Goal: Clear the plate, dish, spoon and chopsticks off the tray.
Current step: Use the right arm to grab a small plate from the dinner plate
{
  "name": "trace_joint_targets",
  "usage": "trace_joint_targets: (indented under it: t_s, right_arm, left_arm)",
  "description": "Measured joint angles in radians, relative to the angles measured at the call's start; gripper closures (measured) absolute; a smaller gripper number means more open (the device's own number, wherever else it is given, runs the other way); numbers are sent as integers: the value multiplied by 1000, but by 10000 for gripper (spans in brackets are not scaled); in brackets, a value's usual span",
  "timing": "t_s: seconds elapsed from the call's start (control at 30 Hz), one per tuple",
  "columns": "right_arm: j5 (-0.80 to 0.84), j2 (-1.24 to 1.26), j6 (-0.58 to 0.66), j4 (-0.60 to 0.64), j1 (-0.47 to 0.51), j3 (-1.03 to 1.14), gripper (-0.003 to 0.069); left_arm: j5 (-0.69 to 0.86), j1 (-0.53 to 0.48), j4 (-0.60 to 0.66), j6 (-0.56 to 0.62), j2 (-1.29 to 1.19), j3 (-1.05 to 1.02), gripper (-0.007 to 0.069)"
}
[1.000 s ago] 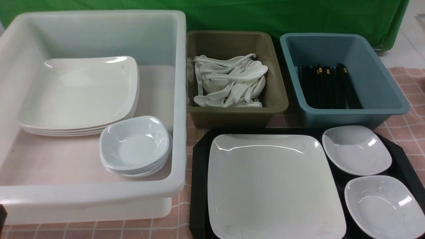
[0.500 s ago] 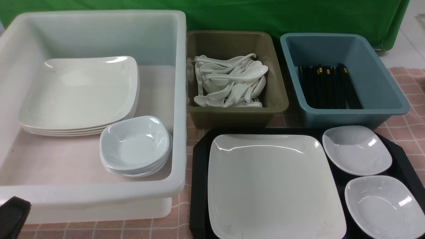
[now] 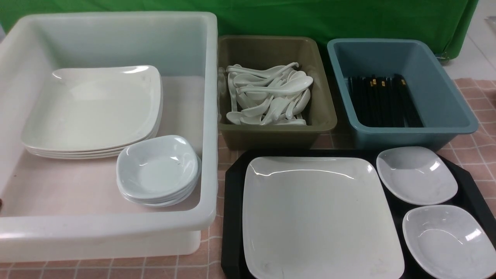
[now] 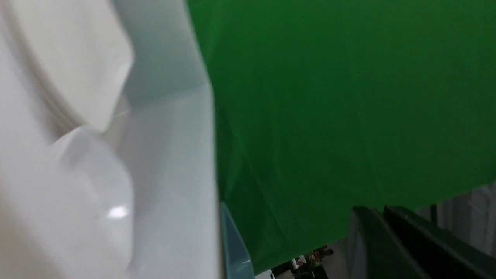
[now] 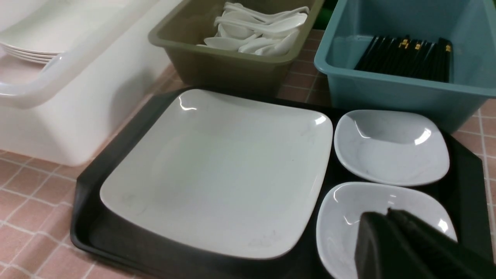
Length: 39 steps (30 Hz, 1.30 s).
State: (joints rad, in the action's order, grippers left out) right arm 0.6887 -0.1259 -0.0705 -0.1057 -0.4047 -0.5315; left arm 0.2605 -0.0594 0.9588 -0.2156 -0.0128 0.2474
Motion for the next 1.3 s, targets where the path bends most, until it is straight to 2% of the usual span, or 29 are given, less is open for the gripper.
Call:
trace_joint_targets:
  t_s: [0.1, 0.13, 0.17, 0.2, 0.23, 0.27, 0.3, 0.37, 0.47, 0.6, 0.73, 0.9, 0.93, 0.97, 1.03, 1.17, 1.3]
  right_arm:
    - [-1, -13, 0, 0, 0, 0, 586]
    - [-1, -29, 0, 0, 0, 0, 586]
    - [-1, -34, -1, 0, 0, 0, 586]
    - [-1, -54, -1, 0, 0, 0, 586]
    - [-1, -57, -1, 0, 0, 0, 586]
    - [0, -85, -1, 0, 0, 0, 586]
    - [0, -85, -1, 0, 0, 0, 586]
    - [35, -145, -16, 0, 0, 0, 589]
    - [162, -268, -42, 0, 0, -13, 615]
    - [259, -492, -19, -1, 0, -22, 625]
    - [218, -717, 61, -1, 0, -34, 605]
    - [183, -955, 95, 0, 0, -101, 495]
    - [162, -1023, 109, 0, 0, -139, 426]
    - [153, -1042, 112, 0, 0, -148, 409]
    - [122, -1144, 120, -3, -4, -197, 330]
    - [81, -1285, 110, -47, -21, -226, 295]
    - [37, -1402, 22, -171, -48, -235, 291]
  left_arm:
    - [70, 0, -59, 53, -70, 144, 603]
    - [186, 0, -114, 88, -151, 252, 603]
    - [200, 0, -128, 91, -173, 278, 603]
    - [342, 0, -177, 133, -270, 378, 603]
    - [358, 0, -182, 139, -282, 390, 603]
    - [482, 0, -212, 192, -394, 482, 603]
    - [496, 0, -214, 200, -394, 482, 603]
    - [654, 0, -232, 300, -539, 579, 603]
    - [755, 0, -235, 367, -673, 634, 603]
    - [791, 0, -249, 416, -788, 648, 603]
    - [793, 0, -258, 448, -860, 648, 603]
    - [795, 0, -259, 479, -889, 648, 603]
    - [795, 0, -261, 489, -893, 648, 603]
    - [795, 0, -261, 494, -893, 648, 603]
    - [795, 0, -266, 510, -893, 648, 603]
    - [788, 0, -272, 523, -893, 648, 603]
    - [787, 0, -275, 530, -893, 648, 603]
